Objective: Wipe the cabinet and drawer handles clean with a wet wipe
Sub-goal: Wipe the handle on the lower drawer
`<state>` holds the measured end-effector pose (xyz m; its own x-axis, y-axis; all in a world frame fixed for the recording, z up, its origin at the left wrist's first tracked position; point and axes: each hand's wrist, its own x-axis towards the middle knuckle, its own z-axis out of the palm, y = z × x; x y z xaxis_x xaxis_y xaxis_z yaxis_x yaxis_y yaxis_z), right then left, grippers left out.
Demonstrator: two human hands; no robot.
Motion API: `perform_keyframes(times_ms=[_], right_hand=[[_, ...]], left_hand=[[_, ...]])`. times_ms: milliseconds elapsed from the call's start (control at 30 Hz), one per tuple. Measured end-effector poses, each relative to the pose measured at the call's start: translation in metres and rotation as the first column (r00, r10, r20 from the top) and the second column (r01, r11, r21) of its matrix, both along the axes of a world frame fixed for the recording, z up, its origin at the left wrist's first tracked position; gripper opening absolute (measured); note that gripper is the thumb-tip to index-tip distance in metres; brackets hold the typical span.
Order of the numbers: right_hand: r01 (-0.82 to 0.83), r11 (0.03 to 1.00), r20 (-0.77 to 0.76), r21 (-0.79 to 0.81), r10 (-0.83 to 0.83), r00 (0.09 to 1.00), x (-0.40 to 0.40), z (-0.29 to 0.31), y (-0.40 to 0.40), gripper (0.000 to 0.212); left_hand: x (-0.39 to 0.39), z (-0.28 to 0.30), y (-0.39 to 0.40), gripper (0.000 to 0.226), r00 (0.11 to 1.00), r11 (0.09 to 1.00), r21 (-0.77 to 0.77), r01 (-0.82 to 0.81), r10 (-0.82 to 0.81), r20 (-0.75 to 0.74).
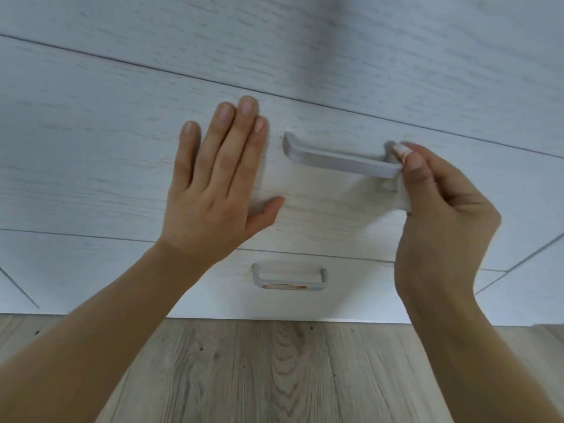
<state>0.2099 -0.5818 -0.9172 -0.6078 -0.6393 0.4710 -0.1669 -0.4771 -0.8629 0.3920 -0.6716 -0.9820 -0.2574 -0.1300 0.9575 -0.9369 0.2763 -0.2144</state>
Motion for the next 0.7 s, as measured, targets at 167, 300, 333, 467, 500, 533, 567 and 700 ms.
perform_keyframes(times_ms=[167, 300, 333, 467, 500, 533, 567, 700], right_hand=[[-0.007, 1.0, 0.017, -0.017, 0.007, 1.0, 0.005, -0.003, 0.01, 0.011], [-0.079, 0.997, -0.088, -0.017, 0.077, 0.993, 0.019, -0.014, 0.025, 0.014], [-0.099, 0.995, -0.107, -0.006, 0.098, 0.989, 0.021, -0.018, 0.028, 0.013], [-0.113, 0.986, 0.031, 0.121, 0.11, 0.993, 0.006, -0.042, 0.038, 0.011], [-0.124, 0.976, 0.063, 0.18, 0.114, 0.991, 0.001, -0.051, 0.041, 0.01], [-0.137, 0.96, 0.082, 0.244, 0.12, 0.989, -0.004, -0.062, 0.043, 0.01], [-0.145, 0.941, 0.098, 0.305, 0.12, 0.988, -0.007, -0.073, 0.046, 0.009], [-0.125, 0.897, 0.183, 0.425, 0.05, 0.982, -0.01, -0.11, 0.053, 0.008]], left_hand=[[-0.001, -0.001, 0.002, 0.079, 1.0, 1.0, 0.01, 0.011, -0.011, 0.025], [0.006, 0.002, 0.006, 0.078, 0.998, 0.997, 0.069, 0.02, -0.024, 0.057], [0.01, 0.002, 0.007, 0.077, 0.996, 0.996, 0.086, 0.028, -0.035, 0.083], [0.032, -0.012, 0.019, 0.07, 0.972, 0.979, 0.196, 0.052, -0.094, 0.213], [0.037, -0.02, 0.022, 0.07, 0.961, 0.971, 0.232, 0.048, -0.108, 0.254], [0.041, -0.028, 0.026, 0.07, 0.949, 0.962, 0.268, 0.043, -0.123, 0.289], [0.045, -0.038, 0.03, 0.071, 0.939, 0.952, 0.303, 0.041, -0.14, 0.313], [0.05, -0.081, 0.045, 0.075, 0.934, 0.899, 0.434, 0.052, -0.198, 0.297]])
